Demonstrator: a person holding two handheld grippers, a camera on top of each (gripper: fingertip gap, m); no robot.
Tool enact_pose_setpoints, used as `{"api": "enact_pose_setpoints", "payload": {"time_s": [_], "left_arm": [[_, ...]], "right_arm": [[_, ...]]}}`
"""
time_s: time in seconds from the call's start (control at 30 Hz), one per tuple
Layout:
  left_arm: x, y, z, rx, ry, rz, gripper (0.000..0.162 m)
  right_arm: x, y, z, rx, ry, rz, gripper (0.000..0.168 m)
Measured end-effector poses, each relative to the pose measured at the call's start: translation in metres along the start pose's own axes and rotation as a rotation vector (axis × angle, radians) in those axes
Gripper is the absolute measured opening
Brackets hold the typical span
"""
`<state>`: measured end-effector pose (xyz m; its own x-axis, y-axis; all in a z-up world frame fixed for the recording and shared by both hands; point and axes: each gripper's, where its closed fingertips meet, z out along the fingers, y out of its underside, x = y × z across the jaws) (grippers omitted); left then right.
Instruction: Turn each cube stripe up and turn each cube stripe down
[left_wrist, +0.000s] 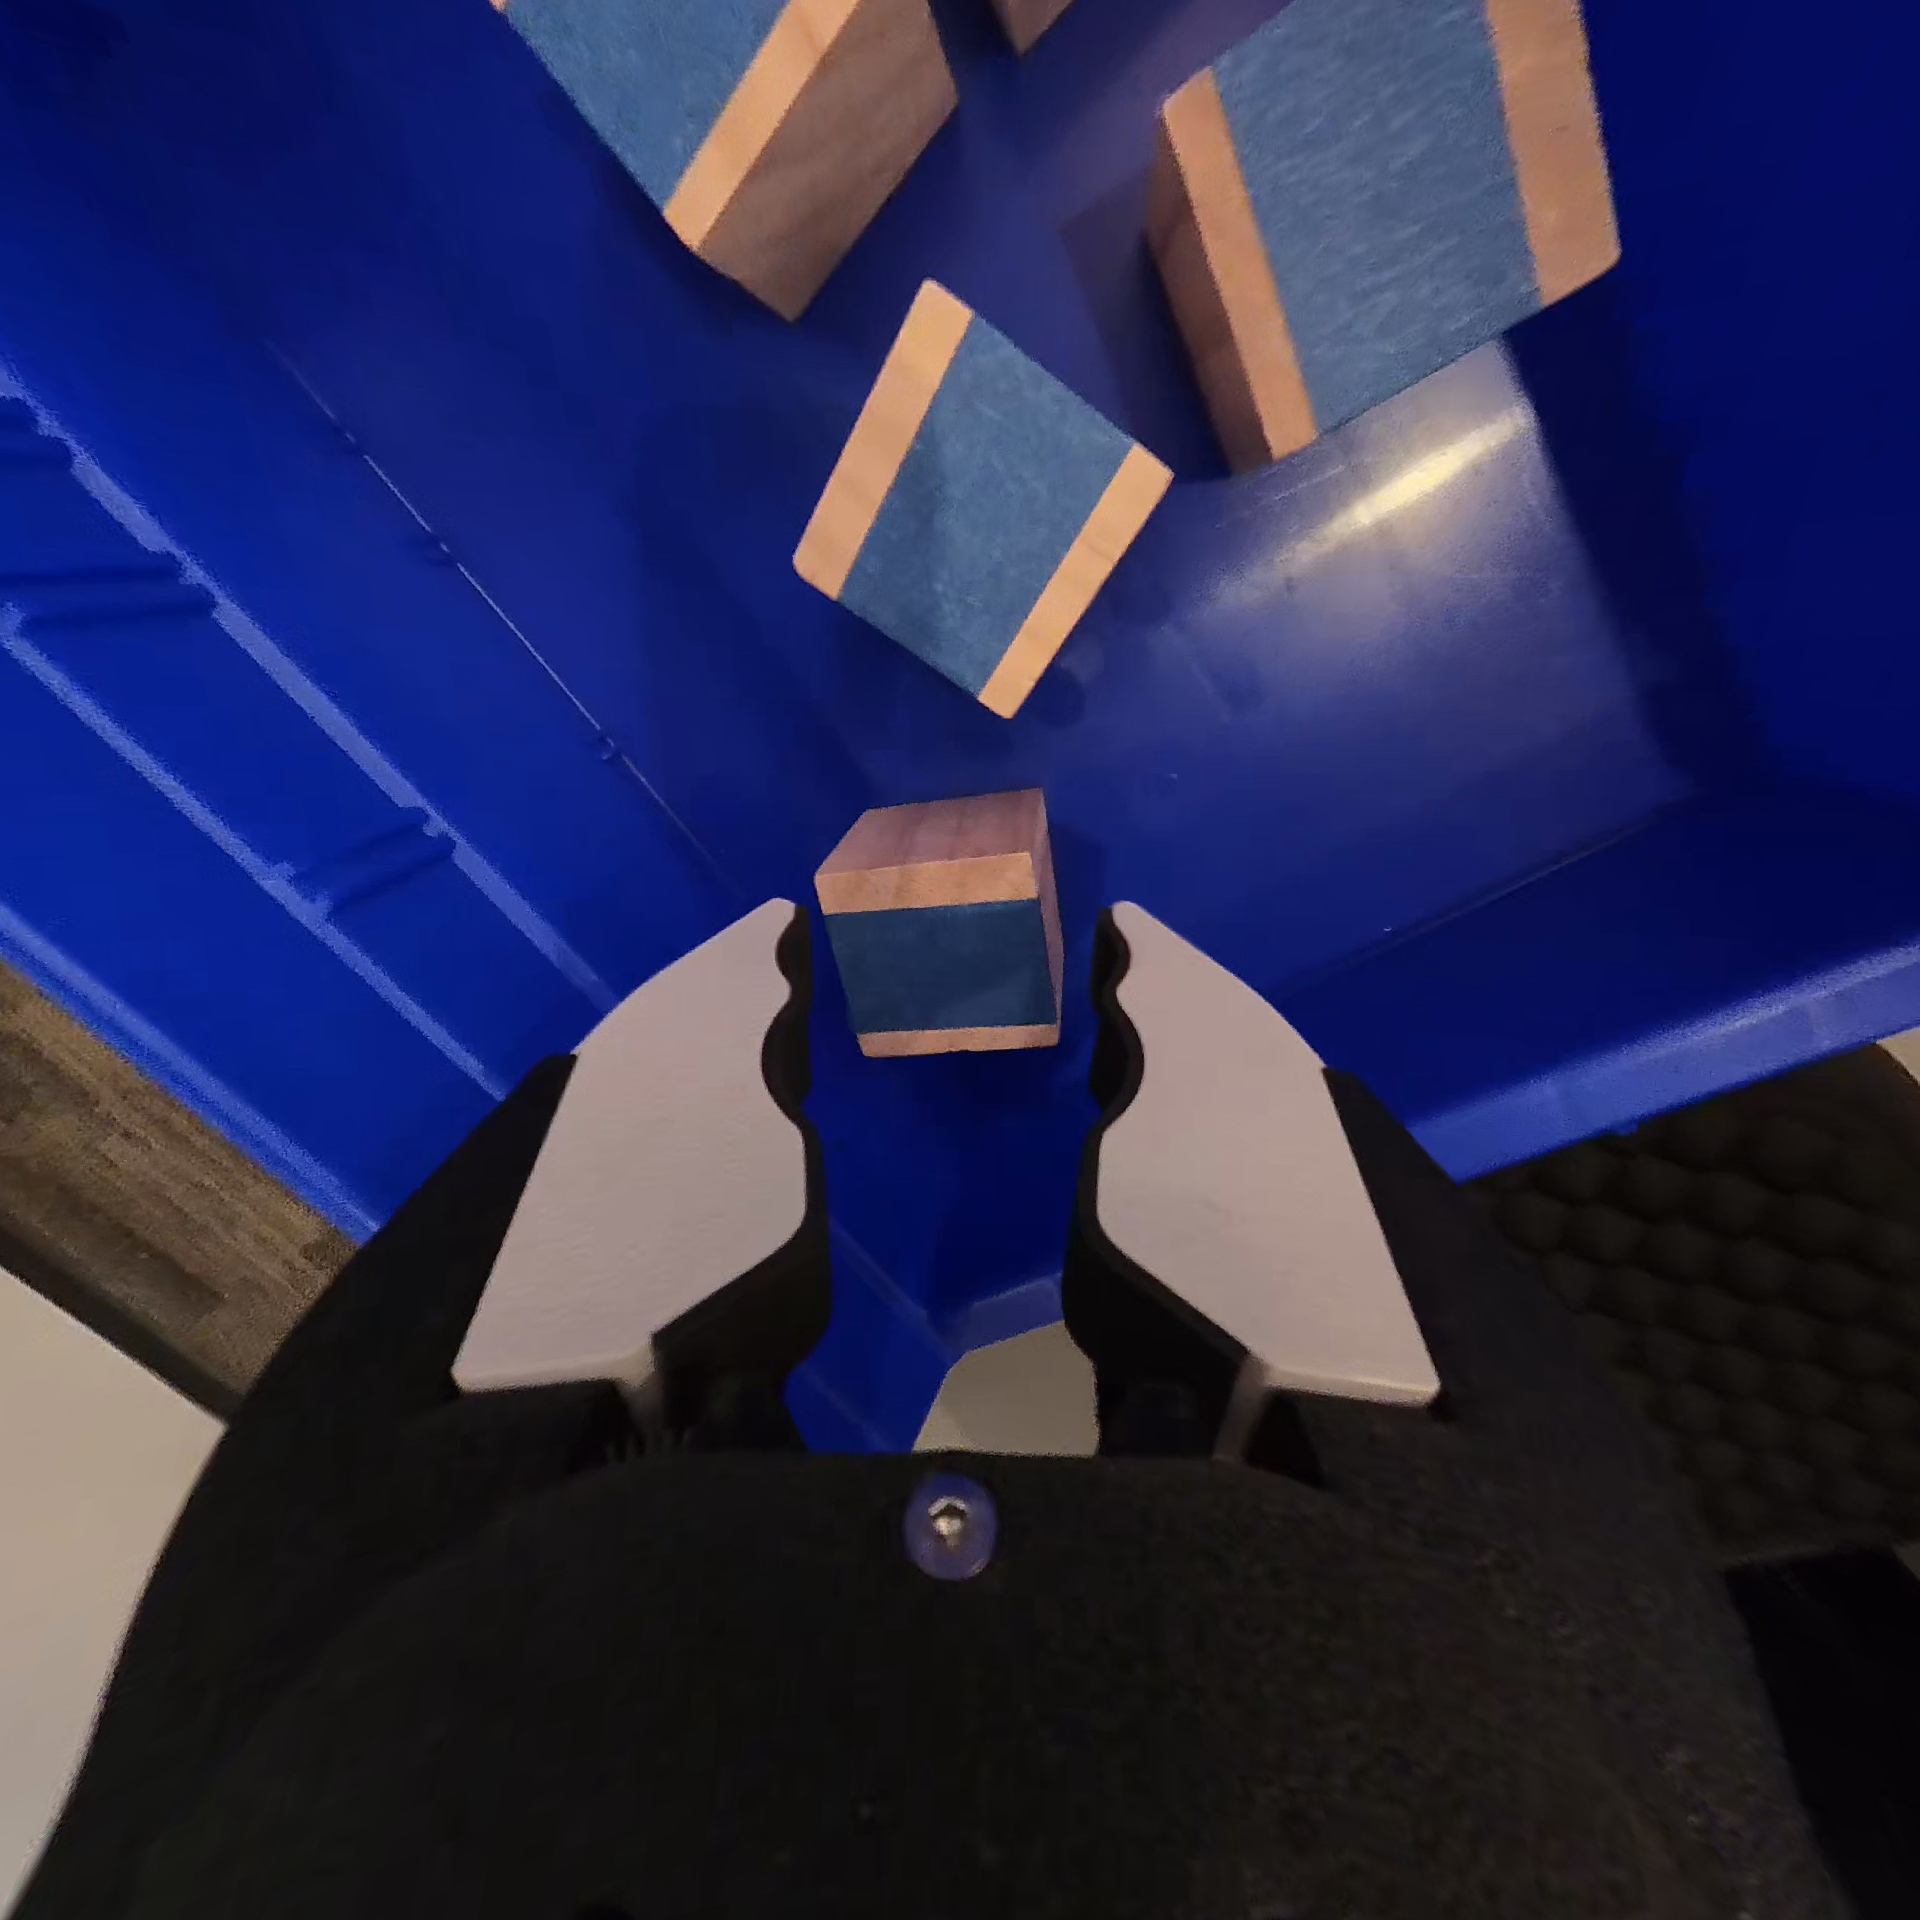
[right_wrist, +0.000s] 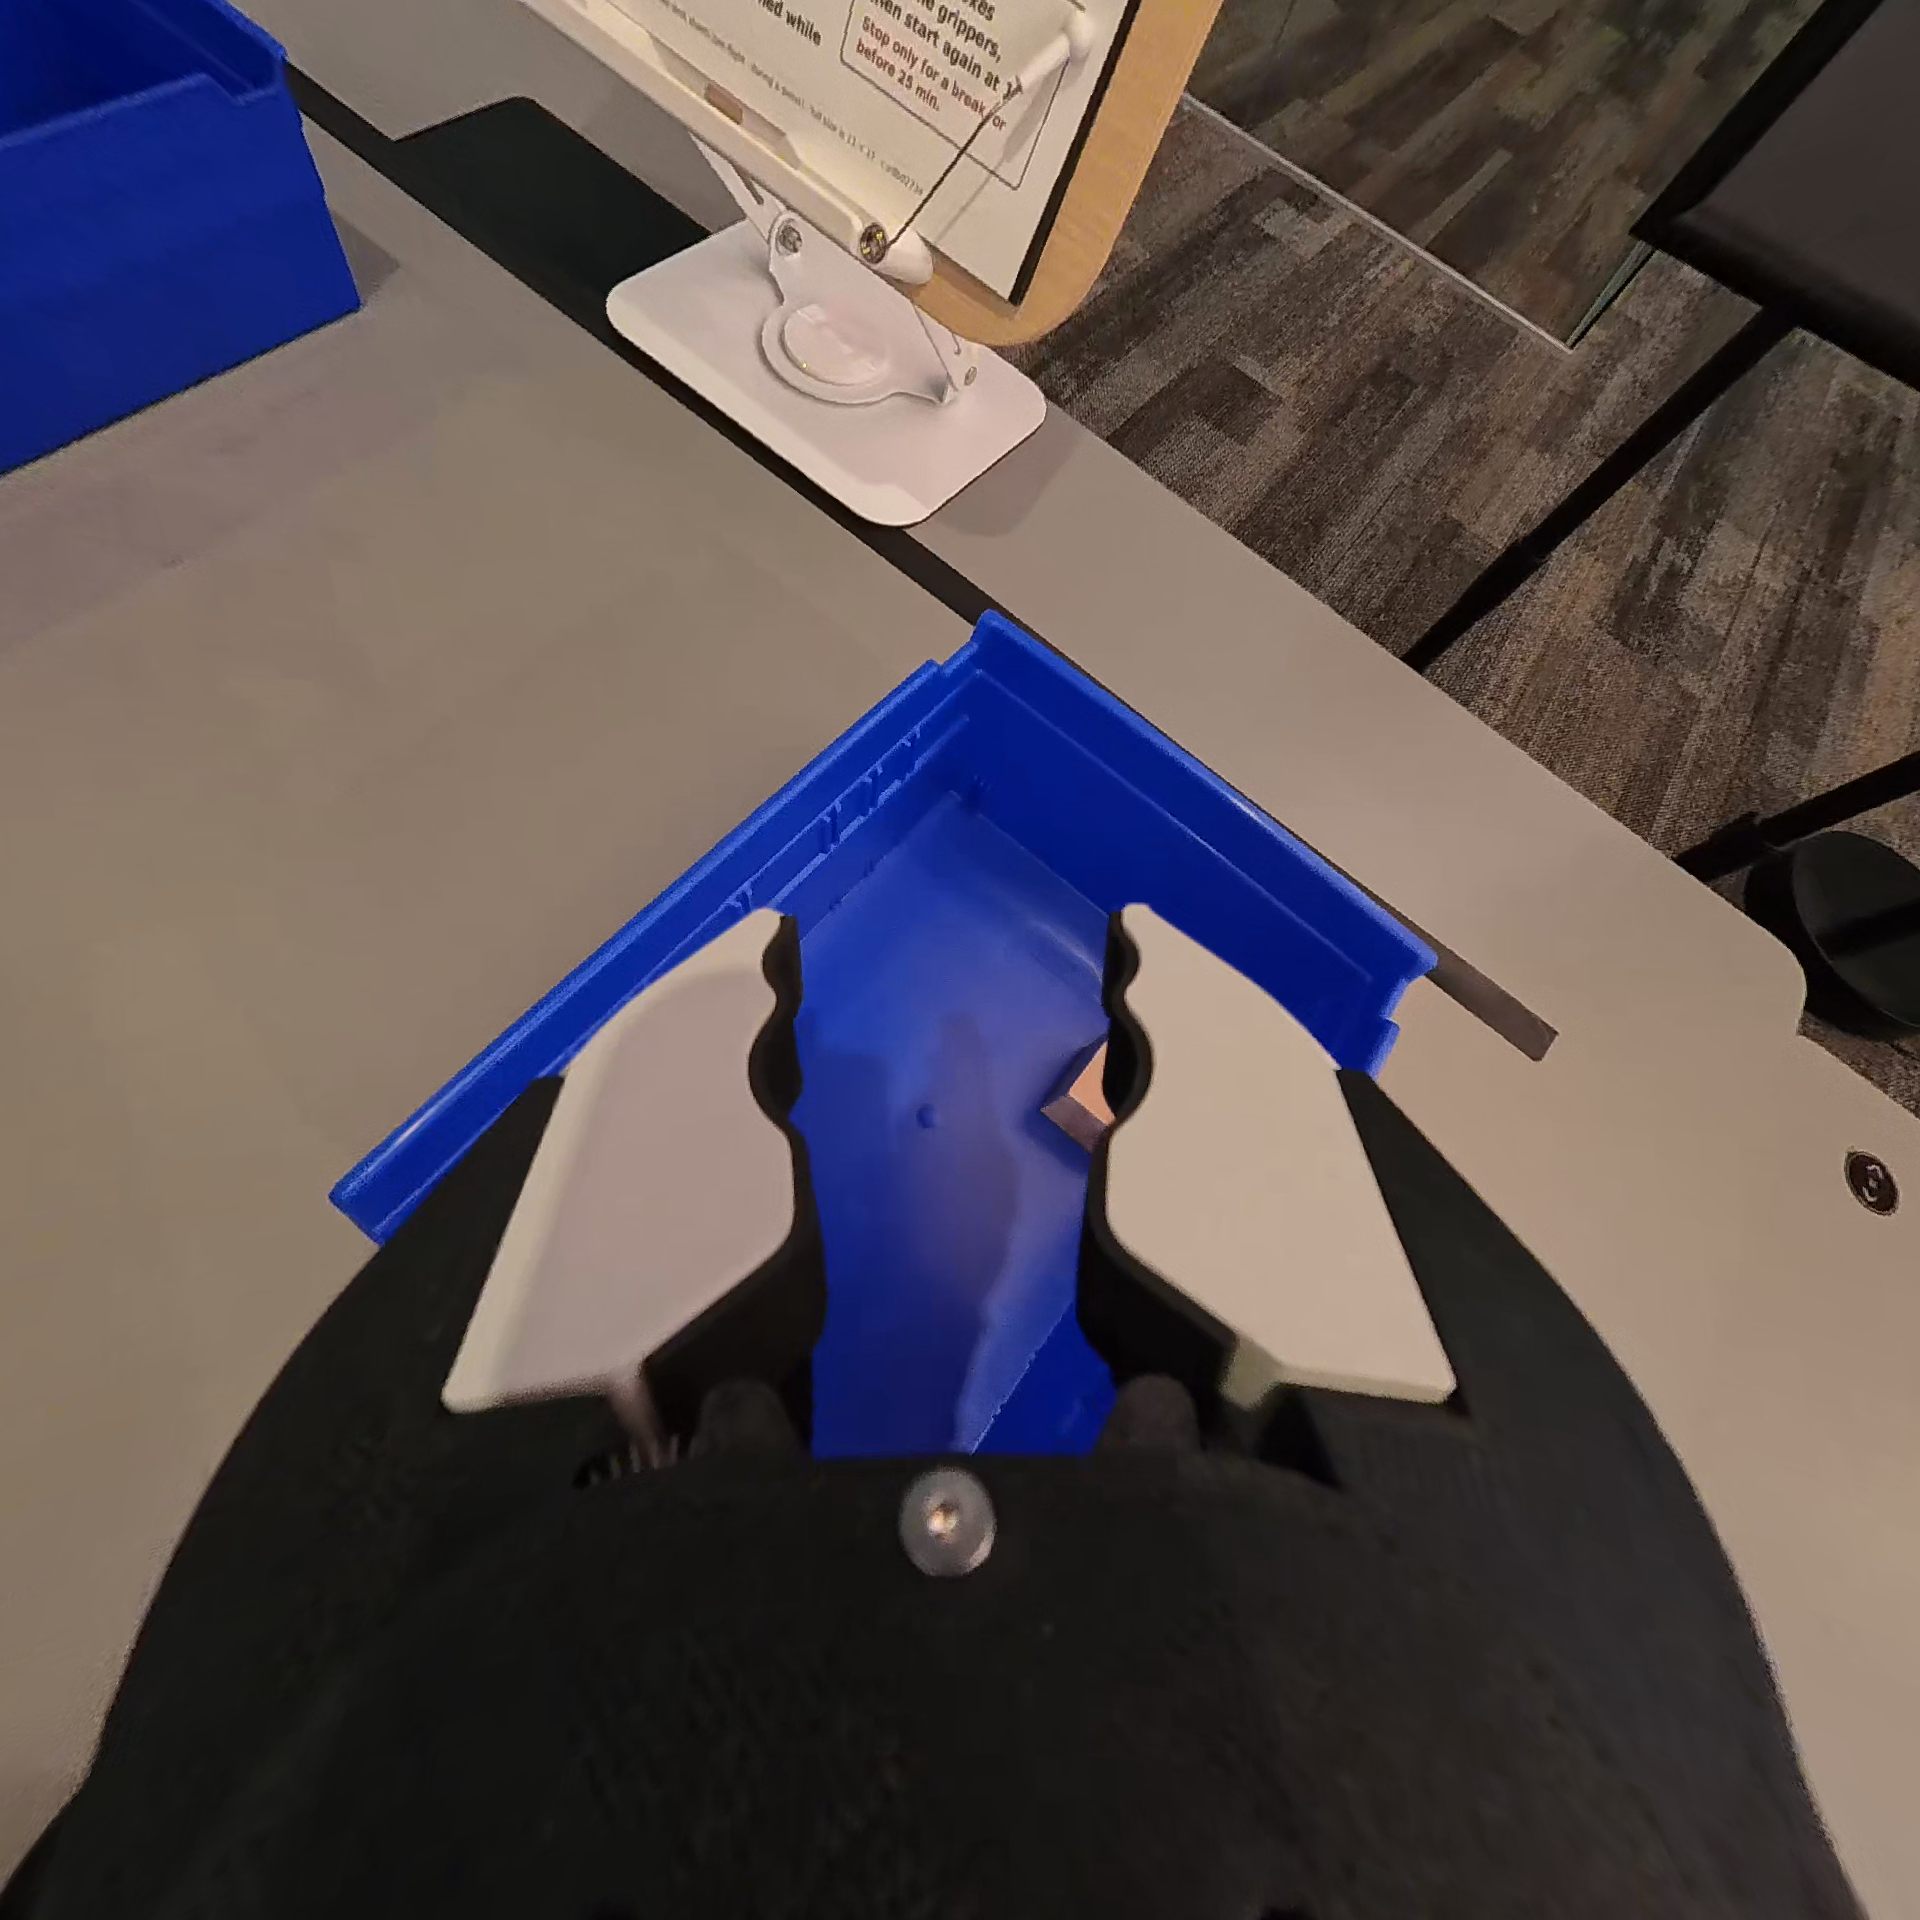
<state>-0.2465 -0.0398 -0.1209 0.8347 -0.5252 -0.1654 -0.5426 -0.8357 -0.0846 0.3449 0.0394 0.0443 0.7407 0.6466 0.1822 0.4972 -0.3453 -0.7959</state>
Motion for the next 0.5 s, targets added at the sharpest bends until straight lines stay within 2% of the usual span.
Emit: {"api": "enact_pose_setpoints", "payload": {"time_s": [0.17, 0.5], "left_arm": [[-0.001, 0.011, 0.013, -0.079, 0.013, -0.037, 0.048], [0.001, 0.012, 0.016, -0.085, 0.045, -0.086, 0.046]], "right_arm": [[0.000, 0.008, 0.003, -0.039, -0.006, -0.024, 0.058], [0.001, 0.007, 0.007, -0.043, 0.013, -0.045, 0.058]]}}
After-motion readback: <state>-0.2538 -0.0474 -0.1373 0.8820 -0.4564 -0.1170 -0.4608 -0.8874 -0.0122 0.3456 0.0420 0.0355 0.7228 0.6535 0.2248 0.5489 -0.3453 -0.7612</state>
